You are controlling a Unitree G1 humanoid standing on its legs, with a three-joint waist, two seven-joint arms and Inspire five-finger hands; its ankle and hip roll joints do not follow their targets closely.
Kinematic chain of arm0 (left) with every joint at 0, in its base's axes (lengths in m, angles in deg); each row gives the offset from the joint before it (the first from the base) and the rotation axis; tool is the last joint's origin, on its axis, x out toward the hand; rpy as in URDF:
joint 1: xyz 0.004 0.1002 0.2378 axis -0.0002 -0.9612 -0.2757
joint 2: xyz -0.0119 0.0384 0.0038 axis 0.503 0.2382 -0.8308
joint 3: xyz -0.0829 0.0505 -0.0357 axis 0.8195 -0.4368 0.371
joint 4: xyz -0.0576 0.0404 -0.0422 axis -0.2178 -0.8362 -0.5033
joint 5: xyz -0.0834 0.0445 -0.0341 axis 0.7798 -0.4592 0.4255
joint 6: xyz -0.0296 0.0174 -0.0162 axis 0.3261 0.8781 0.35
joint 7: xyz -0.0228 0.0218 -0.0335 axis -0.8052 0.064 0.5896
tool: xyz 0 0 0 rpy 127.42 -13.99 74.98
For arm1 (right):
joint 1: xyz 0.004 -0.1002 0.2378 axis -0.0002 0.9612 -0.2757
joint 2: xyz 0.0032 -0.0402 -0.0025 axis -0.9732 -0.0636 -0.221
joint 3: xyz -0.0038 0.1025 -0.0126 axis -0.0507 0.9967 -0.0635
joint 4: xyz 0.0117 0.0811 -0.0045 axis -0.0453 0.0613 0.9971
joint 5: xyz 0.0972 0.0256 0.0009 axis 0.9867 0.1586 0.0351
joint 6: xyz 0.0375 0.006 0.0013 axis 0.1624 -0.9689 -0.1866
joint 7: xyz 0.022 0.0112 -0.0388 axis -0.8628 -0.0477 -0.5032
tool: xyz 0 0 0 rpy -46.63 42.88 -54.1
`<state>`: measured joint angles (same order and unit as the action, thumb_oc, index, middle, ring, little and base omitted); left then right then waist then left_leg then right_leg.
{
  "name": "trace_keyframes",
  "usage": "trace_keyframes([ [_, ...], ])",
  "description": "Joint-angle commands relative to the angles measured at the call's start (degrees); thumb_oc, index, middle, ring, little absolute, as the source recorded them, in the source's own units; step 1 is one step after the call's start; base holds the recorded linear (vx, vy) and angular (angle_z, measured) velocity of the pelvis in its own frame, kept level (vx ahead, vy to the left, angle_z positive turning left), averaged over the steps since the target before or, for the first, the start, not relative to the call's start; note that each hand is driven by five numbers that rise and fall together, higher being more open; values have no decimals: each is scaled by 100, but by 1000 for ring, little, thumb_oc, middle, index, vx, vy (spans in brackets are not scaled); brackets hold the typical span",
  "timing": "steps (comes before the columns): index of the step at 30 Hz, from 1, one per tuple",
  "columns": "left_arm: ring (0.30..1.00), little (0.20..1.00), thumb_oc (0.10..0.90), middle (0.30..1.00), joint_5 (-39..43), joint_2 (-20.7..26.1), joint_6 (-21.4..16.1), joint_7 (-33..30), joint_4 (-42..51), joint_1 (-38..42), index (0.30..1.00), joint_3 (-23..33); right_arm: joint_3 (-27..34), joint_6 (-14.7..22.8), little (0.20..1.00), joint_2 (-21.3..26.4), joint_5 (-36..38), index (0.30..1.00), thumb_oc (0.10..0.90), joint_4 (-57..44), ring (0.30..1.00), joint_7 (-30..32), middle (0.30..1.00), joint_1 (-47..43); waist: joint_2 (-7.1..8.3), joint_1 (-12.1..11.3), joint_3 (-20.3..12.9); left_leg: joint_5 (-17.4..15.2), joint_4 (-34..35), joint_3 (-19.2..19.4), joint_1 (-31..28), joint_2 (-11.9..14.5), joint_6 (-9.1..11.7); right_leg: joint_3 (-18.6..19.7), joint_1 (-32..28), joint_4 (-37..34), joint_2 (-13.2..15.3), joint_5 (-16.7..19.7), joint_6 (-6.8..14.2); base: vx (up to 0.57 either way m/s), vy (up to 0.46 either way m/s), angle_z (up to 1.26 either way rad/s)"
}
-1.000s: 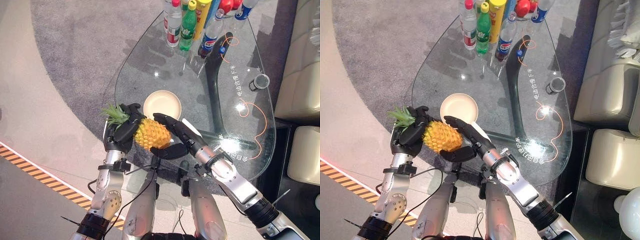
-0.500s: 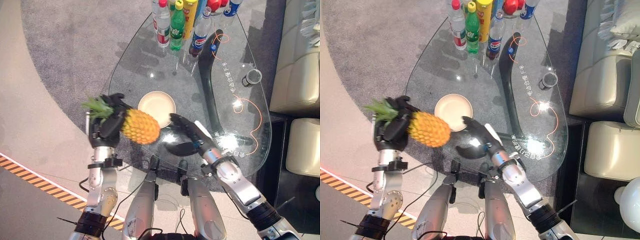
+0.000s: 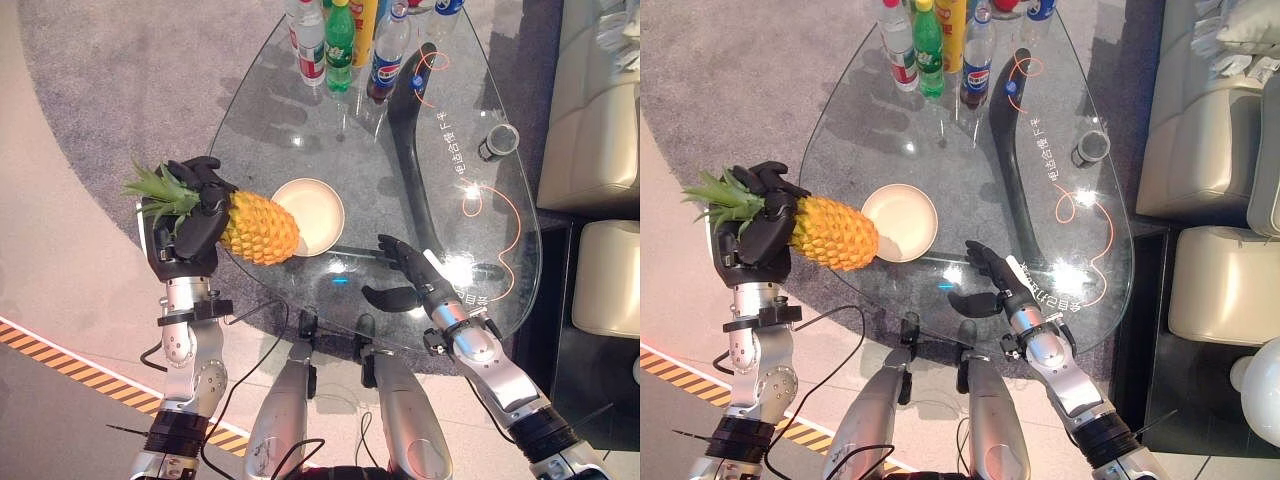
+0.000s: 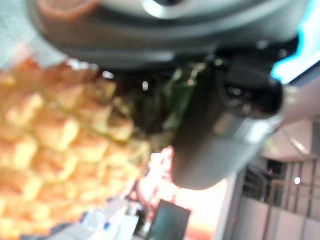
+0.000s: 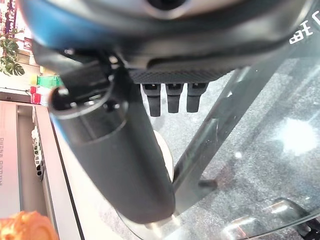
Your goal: Pick up the fruit to the plate
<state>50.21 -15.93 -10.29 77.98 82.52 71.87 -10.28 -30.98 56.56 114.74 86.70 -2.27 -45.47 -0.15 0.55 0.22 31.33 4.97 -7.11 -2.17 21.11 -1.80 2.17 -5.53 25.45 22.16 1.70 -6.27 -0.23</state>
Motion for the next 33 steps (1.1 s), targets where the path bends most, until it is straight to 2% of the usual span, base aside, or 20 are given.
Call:
trace_keyframes([
  [1,300,200,100,300,-690,240,-853,-273,709,634,300,163,-221,159,900,-57,64,900,800,-487,900,-183,900,-335,67,67,-154,-545,-788,158,175,-266,-63,347,-243,-653,-110,445,261,-13,26,-3],
  [5,300,200,100,300,-1315,368,-835,-838,493,919,300,41,-424,-32,900,-51,189,900,800,-429,900,-410,900,-488,77,113,-154,-516,-802,200,288,-247,-46,377,-106,-613,-130,453,259,-7,21,-4],
  [7,300,200,100,300,-1334,367,-835,-859,494,925,300,36,-423,-34,900,-52,190,900,800,-428,900,-410,900,-492,78,111,-154,-516,-805,202,295,-247,-46,378,-98,-608,-130,452,259,0,0,0],
  [9,300,200,100,300,-1906,532,-836,-1328,234,1243,300,-93,-645,-278,900,1,320,900,800,-376,900,-633,900,-663,90,163,-154,-477,-820,251,448,-223,-24,407,77,-575,-145,475,257,-21,45,0],
  [14,300,200,100,300,-2374,627,-867,-1798,-43,1528,300,-194,-830,-462,900,13,472,900,800,-290,900,-857,900,-813,105,208,-154,-458,-850,307,629,-202,-7,448,292,-528,-167,490,258,-13,31,-9],
  [19,300,200,100,300,-3097,710,-914,-2825,-594,1954,300,-404,-1193,-742,900,59,723,900,800,-149,900,-1179,900,-1059,138,299,-154,-428,-928,379,971,-169,34,484,682,-459,-199,531,244,-11,44,-4],
  [33,300,200,100,300,-4063,773,-823,-4095,-1592,2715,300,-725,-1631,-1109,900,148,1063,900,800,-31,900,-1637,900,-1524,254,420,-154,-437,-1233,439,1843,-158,116,480,1576,-230,-246,599,232,-3,22,-5],
])
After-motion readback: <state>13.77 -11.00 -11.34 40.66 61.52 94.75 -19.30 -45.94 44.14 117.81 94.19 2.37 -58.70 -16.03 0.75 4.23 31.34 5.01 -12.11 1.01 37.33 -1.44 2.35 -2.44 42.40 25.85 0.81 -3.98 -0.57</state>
